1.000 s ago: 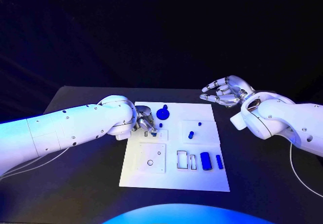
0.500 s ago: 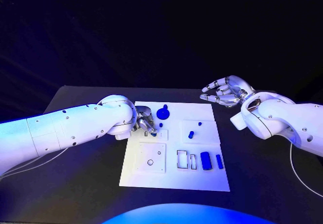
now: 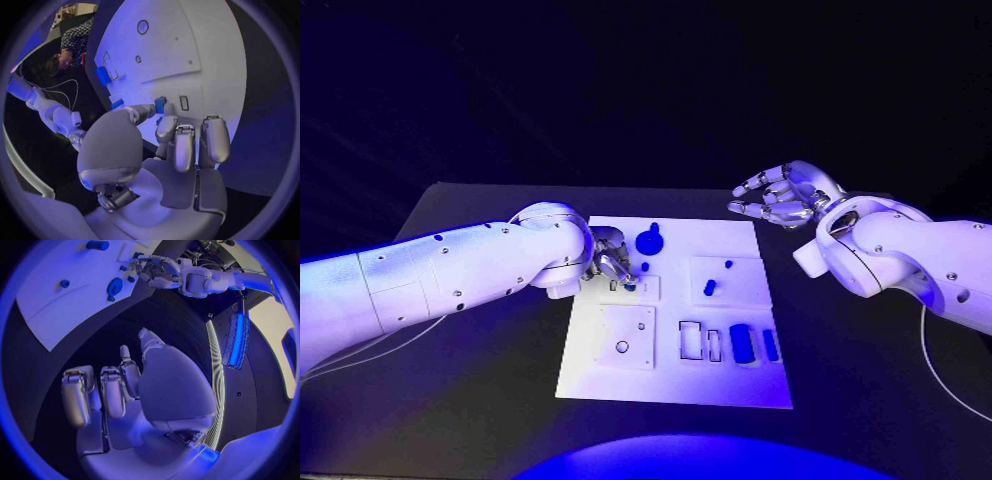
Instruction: Assemble the parts on the task board
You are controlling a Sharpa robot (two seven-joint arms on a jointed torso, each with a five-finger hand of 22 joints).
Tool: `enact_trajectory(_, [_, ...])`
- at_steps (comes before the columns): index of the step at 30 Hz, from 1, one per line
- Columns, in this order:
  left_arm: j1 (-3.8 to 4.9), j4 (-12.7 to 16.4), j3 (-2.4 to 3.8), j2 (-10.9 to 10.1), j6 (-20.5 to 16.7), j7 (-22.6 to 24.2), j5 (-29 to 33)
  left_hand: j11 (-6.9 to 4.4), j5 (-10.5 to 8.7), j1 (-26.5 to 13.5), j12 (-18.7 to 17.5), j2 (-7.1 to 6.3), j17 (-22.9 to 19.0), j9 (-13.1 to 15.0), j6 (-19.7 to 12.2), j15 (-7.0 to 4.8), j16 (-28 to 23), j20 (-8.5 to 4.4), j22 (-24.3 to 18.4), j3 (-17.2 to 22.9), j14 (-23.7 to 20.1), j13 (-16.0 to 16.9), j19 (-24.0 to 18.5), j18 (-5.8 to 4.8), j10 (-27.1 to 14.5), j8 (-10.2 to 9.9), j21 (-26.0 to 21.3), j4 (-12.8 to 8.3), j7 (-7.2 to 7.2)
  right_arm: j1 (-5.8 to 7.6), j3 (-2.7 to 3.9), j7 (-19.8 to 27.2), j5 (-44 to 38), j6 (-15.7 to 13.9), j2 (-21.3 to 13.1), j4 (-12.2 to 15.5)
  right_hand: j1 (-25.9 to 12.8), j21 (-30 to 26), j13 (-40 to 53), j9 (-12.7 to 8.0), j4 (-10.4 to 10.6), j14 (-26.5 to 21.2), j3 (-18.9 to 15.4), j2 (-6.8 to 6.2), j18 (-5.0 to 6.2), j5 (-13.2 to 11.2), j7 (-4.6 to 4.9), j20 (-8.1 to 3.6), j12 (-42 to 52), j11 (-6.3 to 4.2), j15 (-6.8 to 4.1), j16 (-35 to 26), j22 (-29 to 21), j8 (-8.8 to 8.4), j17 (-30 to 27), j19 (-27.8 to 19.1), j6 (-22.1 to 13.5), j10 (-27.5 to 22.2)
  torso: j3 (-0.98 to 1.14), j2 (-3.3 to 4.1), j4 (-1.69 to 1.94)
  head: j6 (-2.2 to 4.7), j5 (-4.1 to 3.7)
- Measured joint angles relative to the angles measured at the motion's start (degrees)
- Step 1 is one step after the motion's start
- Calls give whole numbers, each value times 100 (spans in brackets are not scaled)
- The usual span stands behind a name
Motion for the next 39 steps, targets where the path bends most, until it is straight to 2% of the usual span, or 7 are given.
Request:
enact_trajectory(3, [0, -9, 0, 11, 9, -5, 7, -21, 0, -69, 0, 7, 0, 32, 59, -21, 0, 0, 0, 33, 21, 27, 0, 1, 21, 43, 0, -20, -21, -2, 0, 0, 0, 0, 4, -5, 0, 0, 0, 0, 0, 0, 0, 0, 0, 0, 0, 0, 0, 0, 0, 0, 0, 0, 0, 0, 0, 0, 1, 1, 0, -9, 3])
enact_trajectory(4, [0, -13, 0, 15, 11, -7, 10, -21, -1, -103, 0, -25, 0, 32, 59, -23, 0, -11, 4, 234, 19, 32, 11, 0, 22, 43, 0, -221, -20, -3, 0, 0, 0, 0, 4, -7, 0, 0, 0, 0, 0, 0, 0, 0, 0, 0, 0, 0, 0, 0, 0, 0, 0, 0, 0, 0, 0, 0, 1, 1, 0, -10, 3])
enact_trajectory(11, [2, -46, 1, 42, 18, -19, 33, -70, -52, -315, 39, 19, 0, 107, 95, -63, 0, -42, 9, 235, 21, 65, 39, 1, 73, 71, 0, -227, -52, -5, 0, 0, 0, 1, 5, -8, 0, 0, -1, 0, 24, 0, 25, 0, 0, 46, 0, 0, 0, -20, 0, -23, -1, 23, -1, 0, 0, -20, 1, 1, -4, -21, -5])
enact_trajectory(12, [2, -49, 1, 46, 19, -22, 36, -71, -65, -352, 39, 9, 0, 111, 109, -82, 0, -54, 9, 376, 2, 68, 27, 0, 73, 72, 0, -405, -52, -5, 0, 0, 0, 1, 5, -8, 0, 0, -1, 0, 25, 0, 24, 0, 0, 46, 0, 0, 0, -20, 0, -23, -1, 23, -1, 0, 0, -21, 1, 2, -4, -21, -12])
enact_trajectory(24, [8, -125, 3, 111, 17, -49, 51, -70, -91, -461, 38, 51, 0, 149, 131, -82, 0, -61, 8, 363, 2, 84, 19, 1, 73, 82, 0, -433, -53, -7, -1, 1, 0, 1, 10, -7, 0, 0, -1, 0, 24, 0, 24, 0, 0, 46, 0, 0, 0, -20, 0, -23, -1, 23, -2, 0, 0, -20, -3, 1, -1, -18, -39])
enact_trajectory(33, [12, -164, 4, 142, 32, -54, 60, -70, -100, -565, 38, -7, -1, 156, 157, -94, 0, -82, 7, 407, 14, 94, 40, 1, 73, 78, 0, -587, -64, -7, -1, 2, 0, 1, 8, -7, 0, 0, -2, 0, 24, 0, 24, 0, 0, 46, 0, 0, 0, -20, 0, -23, -2, 23, -2, 0, 0, -20, -6, 0, -2, -48, -51])
enact_trajectory(39, [14, -176, 4, 144, 68, -57, 63, -70, -101, -574, 38, -16, -1, 161, 148, -103, 0, -81, 12, 382, 22, 94, 40, 1, 73, 64, 0, -612, -74, -7, -1, 2, -4, 0, 7, -7, 0, 0, -2, 0, 24, 0, 24, 0, 0, 46, 0, 0, 0, -20, 0, -23, 0, 23, -3, 0, 0, -20, -5, -4, -2, -65, -56])
